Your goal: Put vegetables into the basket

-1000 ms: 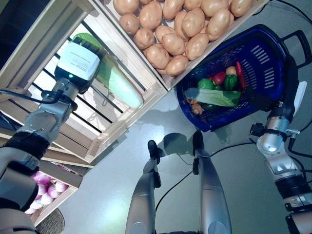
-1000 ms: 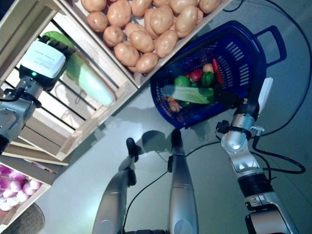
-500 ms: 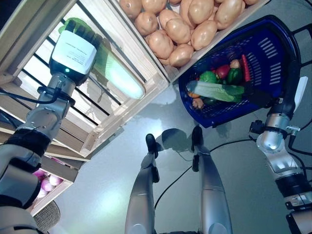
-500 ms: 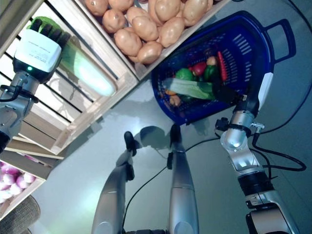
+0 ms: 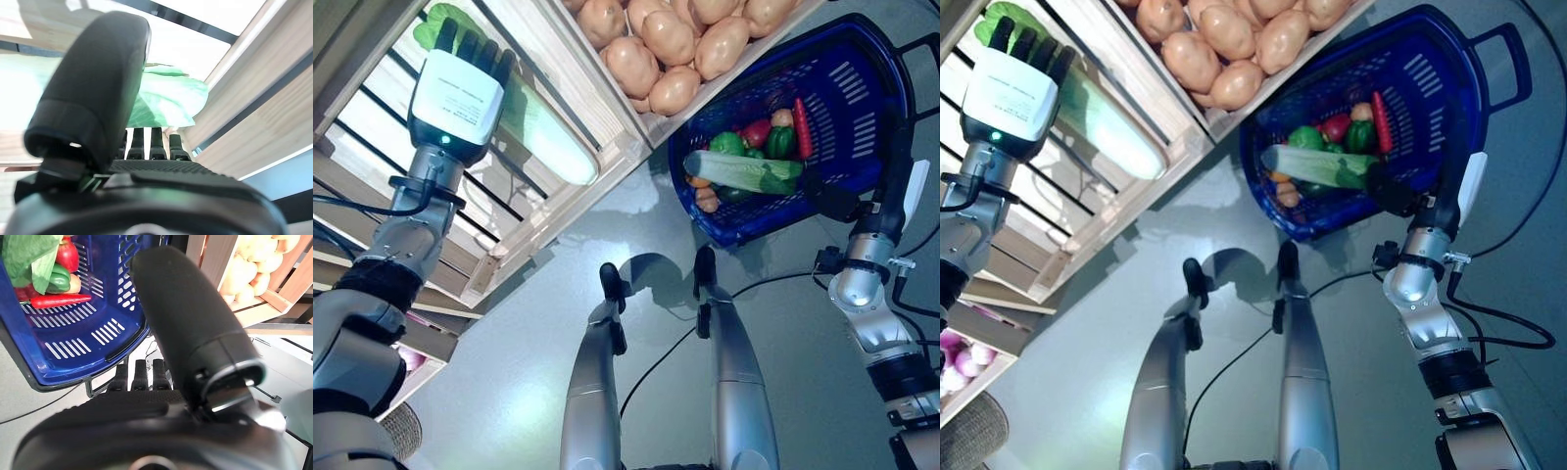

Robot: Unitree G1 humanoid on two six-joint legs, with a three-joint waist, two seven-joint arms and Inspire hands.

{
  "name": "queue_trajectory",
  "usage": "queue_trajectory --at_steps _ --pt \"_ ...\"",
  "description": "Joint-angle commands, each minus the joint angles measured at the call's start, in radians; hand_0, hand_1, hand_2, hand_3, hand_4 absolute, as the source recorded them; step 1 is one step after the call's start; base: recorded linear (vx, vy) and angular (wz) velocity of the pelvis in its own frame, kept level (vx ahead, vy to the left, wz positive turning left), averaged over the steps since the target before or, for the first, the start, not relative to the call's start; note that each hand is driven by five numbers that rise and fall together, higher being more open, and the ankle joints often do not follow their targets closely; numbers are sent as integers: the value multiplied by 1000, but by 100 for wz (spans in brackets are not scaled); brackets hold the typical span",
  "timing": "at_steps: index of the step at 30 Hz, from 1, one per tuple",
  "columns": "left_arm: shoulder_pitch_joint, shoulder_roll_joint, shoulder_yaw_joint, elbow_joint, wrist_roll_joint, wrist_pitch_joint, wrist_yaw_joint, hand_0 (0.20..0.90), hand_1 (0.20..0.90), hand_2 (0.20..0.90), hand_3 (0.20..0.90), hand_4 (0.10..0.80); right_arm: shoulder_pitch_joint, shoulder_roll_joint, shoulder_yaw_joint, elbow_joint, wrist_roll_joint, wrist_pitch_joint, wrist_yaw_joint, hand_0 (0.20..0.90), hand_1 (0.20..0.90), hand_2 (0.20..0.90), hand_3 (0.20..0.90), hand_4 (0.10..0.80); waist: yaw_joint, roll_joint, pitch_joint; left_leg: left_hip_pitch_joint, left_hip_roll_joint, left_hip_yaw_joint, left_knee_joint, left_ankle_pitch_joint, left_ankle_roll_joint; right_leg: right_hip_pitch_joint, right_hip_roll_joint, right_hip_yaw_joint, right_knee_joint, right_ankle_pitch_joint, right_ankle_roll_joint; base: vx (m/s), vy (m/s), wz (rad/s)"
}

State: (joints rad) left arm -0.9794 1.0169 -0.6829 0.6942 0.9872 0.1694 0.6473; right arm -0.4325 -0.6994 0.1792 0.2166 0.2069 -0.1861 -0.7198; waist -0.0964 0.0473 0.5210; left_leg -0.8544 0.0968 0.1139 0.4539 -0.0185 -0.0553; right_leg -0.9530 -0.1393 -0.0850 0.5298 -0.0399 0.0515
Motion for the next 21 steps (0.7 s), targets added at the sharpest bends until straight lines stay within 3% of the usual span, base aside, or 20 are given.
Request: queue_trajectory --at_steps 1,8,21 --pt "-39 78 149 -29 -12 90 83 900 900 900 900 800 4 -50 -95 -159 19 -73 -61 900 900 900 900 800 -11 -40 -1 -16 -17 -6 40 -42 -19 52 23 18 38 -60 19 35 23 -4" --pt "-14 70 188 -46 -86 121 158 900 900 900 900 800 16 -57 -124 -182 28 -61 -61 900 900 900 900 800 -14 -45 -1 -46 -20 -9 67 -55 -9 17 36 31 66 -61 19 13 26 -6" --pt "-18 16 214 -40 -118 94 234 900 900 900 900 800 6 -34 -130 -192 3 -43 -74 900 900 900 900 800 -15 -85 -1 -88 -15 -20 102 -71 -5 -17 54 28 89 -58 18 0 0 0"
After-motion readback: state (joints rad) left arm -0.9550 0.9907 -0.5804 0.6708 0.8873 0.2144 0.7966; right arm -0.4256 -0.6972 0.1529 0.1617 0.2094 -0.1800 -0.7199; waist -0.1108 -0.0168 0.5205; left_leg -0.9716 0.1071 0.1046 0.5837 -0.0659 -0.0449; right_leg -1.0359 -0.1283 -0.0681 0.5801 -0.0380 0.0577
